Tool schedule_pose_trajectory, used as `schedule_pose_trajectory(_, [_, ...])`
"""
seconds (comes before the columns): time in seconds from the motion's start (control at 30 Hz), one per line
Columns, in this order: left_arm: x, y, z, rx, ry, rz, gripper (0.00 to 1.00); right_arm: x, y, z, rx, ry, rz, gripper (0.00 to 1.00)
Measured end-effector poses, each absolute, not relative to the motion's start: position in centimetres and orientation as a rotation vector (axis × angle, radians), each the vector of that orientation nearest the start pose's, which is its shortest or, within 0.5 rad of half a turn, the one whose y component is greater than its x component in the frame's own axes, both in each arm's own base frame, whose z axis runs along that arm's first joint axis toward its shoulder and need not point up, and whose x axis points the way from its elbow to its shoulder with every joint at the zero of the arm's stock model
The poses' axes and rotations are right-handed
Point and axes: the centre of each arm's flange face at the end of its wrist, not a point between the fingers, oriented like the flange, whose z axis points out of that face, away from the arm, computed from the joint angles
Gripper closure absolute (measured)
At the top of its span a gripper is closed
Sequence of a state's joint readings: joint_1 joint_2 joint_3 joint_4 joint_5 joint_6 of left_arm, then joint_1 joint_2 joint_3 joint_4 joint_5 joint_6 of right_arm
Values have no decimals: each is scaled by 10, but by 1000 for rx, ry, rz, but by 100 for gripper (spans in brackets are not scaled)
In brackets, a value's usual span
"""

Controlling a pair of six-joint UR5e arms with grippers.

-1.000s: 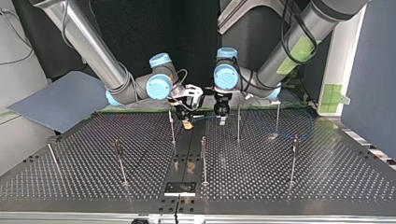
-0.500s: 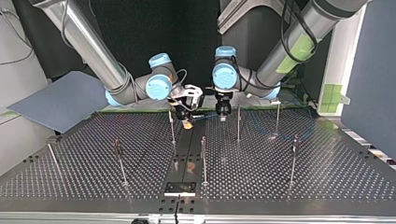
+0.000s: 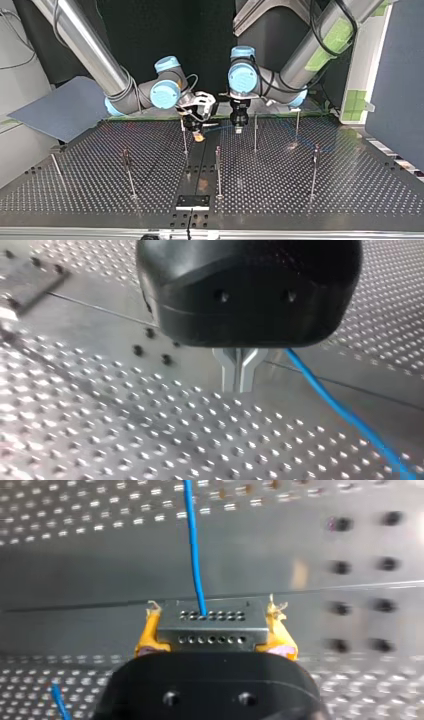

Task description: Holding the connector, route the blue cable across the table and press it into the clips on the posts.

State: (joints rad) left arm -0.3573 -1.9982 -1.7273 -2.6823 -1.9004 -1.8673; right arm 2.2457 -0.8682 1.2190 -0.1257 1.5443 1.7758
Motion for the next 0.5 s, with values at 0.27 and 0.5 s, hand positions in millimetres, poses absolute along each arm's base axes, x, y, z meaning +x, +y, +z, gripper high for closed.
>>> schedule_pose_trajectory(0.27, [500, -297, 266, -195, 1638, -228, 100, 547, -466, 286, -2377, 1449, -2200, 100])
schedule_pose_trajectory(0.5, [483, -293, 293, -190, 1615, -235, 100, 539, -458, 321, -2346, 1452, -2227, 100])
